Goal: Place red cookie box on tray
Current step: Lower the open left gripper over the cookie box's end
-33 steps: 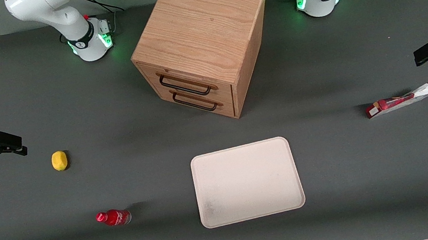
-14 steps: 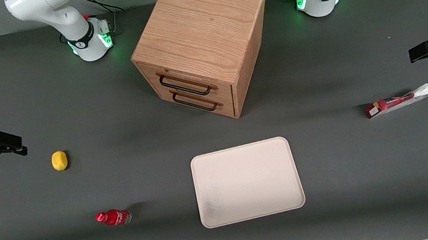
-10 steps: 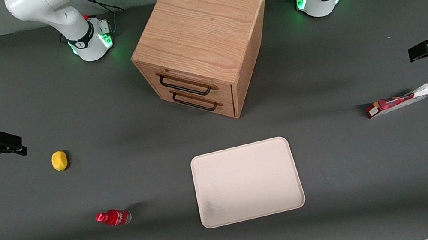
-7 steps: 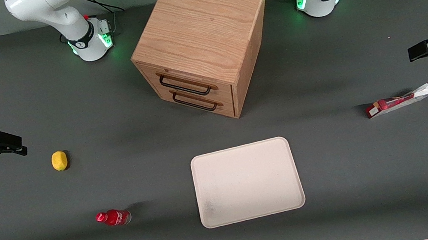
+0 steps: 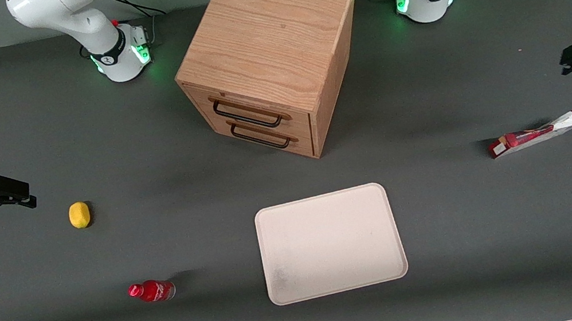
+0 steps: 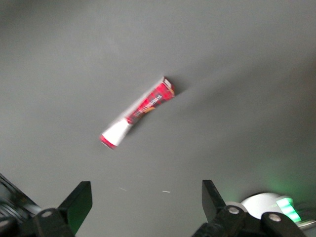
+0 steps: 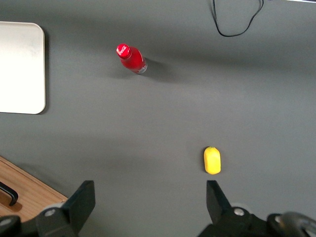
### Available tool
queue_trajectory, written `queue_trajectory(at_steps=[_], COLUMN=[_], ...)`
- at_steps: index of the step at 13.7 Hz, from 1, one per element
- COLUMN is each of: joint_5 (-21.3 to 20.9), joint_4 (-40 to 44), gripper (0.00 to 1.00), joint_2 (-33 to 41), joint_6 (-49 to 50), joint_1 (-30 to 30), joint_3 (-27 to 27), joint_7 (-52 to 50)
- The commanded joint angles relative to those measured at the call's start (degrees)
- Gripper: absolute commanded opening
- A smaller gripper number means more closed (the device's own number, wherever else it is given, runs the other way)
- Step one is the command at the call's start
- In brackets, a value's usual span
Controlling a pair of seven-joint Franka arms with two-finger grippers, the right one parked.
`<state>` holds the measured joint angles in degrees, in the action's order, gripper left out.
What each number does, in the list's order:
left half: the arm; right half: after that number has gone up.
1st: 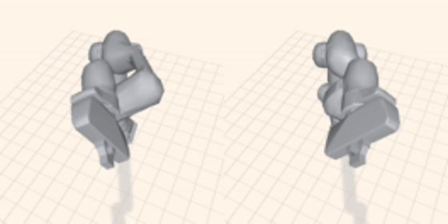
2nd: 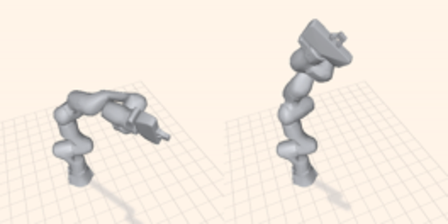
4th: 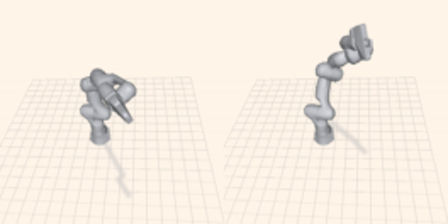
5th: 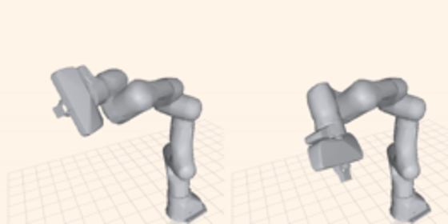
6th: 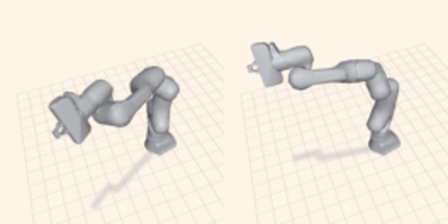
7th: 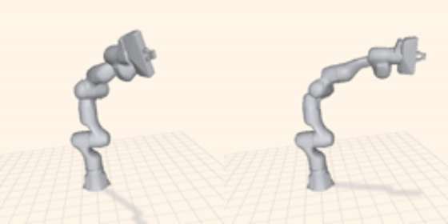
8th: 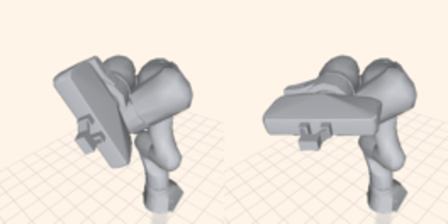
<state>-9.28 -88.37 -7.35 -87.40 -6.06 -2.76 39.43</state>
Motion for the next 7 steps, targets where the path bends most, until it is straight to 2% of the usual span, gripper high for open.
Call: queue_trajectory(at_steps=[1, 3, 7], joint_5=[-1.88, -0.66, 1.98], joint_4=[1.98, 1.80, -0.56], gripper=[0.99, 1.00, 1.00], joint_2=[-2.66, -4.42, -4.43], joint_6=[-4.69, -7.69, -6.13], joint_1=[-0.96, -3.95, -4.75], joint_3=[0.21, 0.12, 0.12], joint_7=[23.42, 35.57, 37.73])
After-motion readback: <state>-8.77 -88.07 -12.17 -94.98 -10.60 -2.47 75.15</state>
